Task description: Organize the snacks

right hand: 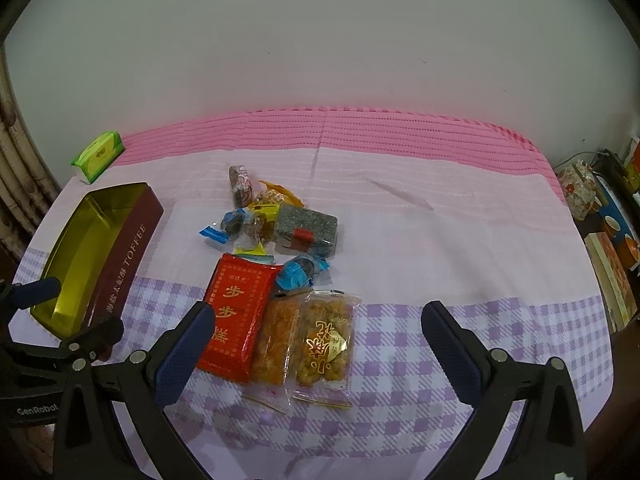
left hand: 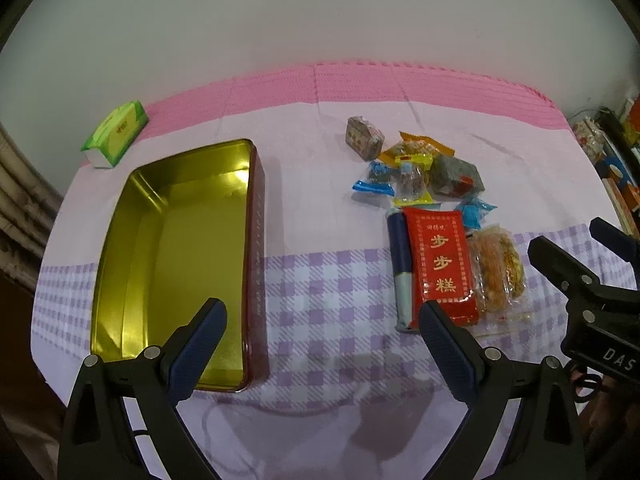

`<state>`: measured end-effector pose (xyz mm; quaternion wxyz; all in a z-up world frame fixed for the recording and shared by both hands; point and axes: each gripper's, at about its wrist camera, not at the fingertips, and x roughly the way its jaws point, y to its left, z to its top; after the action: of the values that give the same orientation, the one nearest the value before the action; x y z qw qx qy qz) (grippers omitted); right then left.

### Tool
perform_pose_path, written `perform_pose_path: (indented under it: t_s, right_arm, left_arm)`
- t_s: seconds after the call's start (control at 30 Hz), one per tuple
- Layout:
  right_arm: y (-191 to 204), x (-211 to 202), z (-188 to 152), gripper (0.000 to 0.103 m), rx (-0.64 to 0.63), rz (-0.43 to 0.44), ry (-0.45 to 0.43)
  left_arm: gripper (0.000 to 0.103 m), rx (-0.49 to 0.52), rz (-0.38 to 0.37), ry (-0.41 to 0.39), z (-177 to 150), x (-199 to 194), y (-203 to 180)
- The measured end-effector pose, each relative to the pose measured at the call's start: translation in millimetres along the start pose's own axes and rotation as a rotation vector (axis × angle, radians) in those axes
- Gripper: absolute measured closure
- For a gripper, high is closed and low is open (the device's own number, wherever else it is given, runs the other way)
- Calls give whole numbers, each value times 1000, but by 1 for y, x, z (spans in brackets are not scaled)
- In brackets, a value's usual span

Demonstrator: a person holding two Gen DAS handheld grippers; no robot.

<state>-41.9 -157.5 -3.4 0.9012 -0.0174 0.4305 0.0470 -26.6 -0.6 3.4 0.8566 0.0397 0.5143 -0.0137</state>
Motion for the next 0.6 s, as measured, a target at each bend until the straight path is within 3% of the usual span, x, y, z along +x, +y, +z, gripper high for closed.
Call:
perform_pose_path:
  t_s: [0.6]
  right_arm:
    - [-2, 13, -1, 1, -10, 12, 33]
  left_arm:
    - [6, -6, 21, 24, 3, 14, -1]
